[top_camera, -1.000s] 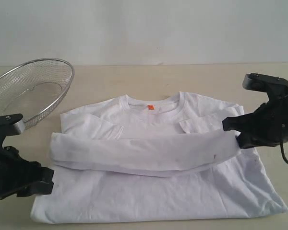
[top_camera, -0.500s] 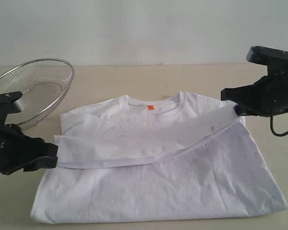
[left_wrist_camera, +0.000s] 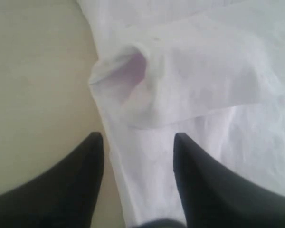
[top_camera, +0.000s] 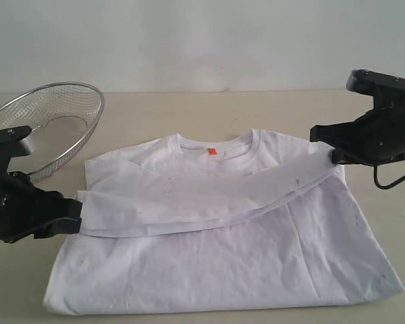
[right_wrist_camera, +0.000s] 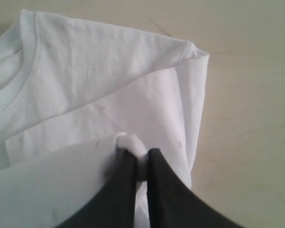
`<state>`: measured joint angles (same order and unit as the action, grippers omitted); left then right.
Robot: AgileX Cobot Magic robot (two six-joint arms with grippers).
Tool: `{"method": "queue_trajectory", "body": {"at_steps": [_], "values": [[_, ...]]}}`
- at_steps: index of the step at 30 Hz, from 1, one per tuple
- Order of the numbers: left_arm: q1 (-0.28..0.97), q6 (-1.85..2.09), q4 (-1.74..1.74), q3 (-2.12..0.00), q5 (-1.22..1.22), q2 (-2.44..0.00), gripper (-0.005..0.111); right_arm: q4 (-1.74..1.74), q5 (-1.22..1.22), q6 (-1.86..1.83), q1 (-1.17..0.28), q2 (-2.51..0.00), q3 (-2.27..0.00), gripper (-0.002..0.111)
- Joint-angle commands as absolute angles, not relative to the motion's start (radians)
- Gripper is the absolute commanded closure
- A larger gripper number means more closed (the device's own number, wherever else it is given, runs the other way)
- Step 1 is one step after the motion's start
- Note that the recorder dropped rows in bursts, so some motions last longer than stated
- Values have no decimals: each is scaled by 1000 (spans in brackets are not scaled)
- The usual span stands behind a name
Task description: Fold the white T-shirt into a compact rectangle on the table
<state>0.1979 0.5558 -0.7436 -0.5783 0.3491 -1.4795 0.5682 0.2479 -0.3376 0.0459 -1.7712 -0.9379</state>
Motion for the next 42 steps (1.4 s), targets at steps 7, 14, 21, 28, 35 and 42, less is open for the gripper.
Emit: {"method": "queue_trajectory", "body": {"at_steps": [7, 14, 21, 28, 35, 42], "values": [[198, 568, -751, -582, 337, -1475, 63, 559, 262, -322, 109, -1767, -946, 108], [198, 569, -751, -582, 339, -1514, 63, 546, 221, -322, 110, -1767, -946, 108], [198, 569, -751, -582, 319, -1552, 63, 546, 157, -265, 110, -1767, -946, 108], [198, 655, -869, -582, 314, -1552, 63, 544, 165, -291, 110, -1768, -946, 104], [198, 689, -909, -594, 320, -1552, 63, 544, 231, -316, 110, -1768, -946, 47], [198, 689, -931, -670, 380, -1554, 63, 541, 310, -320, 110, -1768, -946, 56]]}}
